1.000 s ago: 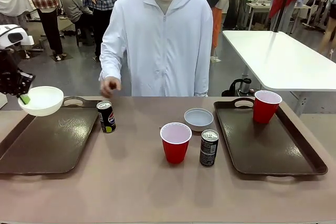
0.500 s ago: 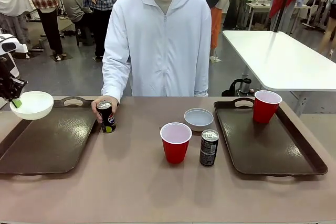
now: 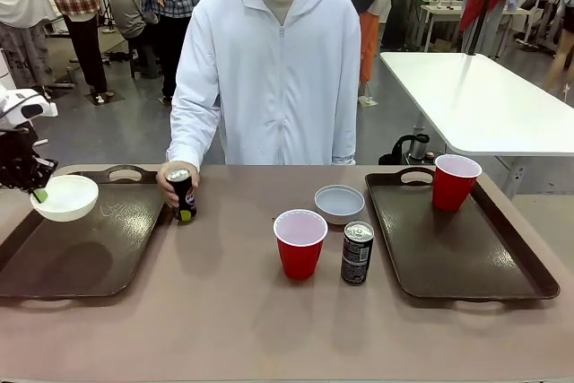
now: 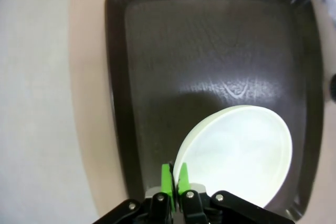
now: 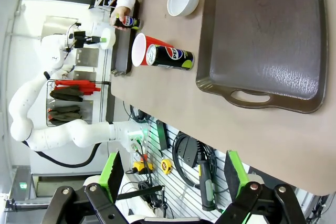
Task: Prepare tableware on both trays.
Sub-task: Pick up a Picnic Bowl from the table and place it on a Handle tray.
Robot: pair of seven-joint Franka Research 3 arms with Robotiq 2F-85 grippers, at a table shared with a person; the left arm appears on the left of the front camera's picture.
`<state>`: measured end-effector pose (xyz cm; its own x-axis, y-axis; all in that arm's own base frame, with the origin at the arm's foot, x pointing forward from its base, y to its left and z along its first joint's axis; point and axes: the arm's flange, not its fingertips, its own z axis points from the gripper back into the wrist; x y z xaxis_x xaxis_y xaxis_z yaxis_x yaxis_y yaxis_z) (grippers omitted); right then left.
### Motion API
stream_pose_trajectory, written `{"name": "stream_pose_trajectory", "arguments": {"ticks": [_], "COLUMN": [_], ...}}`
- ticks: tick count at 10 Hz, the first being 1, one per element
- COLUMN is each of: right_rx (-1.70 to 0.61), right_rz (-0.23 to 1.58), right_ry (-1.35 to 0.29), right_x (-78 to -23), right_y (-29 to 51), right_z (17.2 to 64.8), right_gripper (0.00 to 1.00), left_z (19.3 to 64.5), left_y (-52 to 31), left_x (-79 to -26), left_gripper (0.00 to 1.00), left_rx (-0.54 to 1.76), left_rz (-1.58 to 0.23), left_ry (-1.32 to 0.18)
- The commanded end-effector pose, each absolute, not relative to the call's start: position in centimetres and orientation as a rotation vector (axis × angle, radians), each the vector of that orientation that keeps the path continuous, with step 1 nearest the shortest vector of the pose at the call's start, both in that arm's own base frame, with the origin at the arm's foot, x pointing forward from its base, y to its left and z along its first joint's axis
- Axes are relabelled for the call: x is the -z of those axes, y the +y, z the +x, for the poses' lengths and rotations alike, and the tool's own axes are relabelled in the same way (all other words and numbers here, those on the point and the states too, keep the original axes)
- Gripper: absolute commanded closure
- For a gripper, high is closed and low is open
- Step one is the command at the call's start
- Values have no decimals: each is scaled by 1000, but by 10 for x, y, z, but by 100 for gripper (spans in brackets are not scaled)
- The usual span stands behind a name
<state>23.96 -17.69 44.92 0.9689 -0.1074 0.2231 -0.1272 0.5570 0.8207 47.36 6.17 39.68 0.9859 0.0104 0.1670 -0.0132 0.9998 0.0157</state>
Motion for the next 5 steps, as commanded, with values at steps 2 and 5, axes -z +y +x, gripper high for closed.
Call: {"name": "stream_pose_trajectory", "arguments": {"ticks": [2,5], "right_rx": [-18,-18], "right_rz": [998,998], "right_ry": [-271,-271], "right_x": [-448,-448], "right_y": [-177,-177], "right_z": [239,239], "right_gripper": [0,0], "left_z": [472,389], "left_y": [62,73], "left_x": [-387,-433], "left_gripper": [96,96], "left_rx": [-36,32], "left_rz": [41,174], "left_ry": [-140,20]}}
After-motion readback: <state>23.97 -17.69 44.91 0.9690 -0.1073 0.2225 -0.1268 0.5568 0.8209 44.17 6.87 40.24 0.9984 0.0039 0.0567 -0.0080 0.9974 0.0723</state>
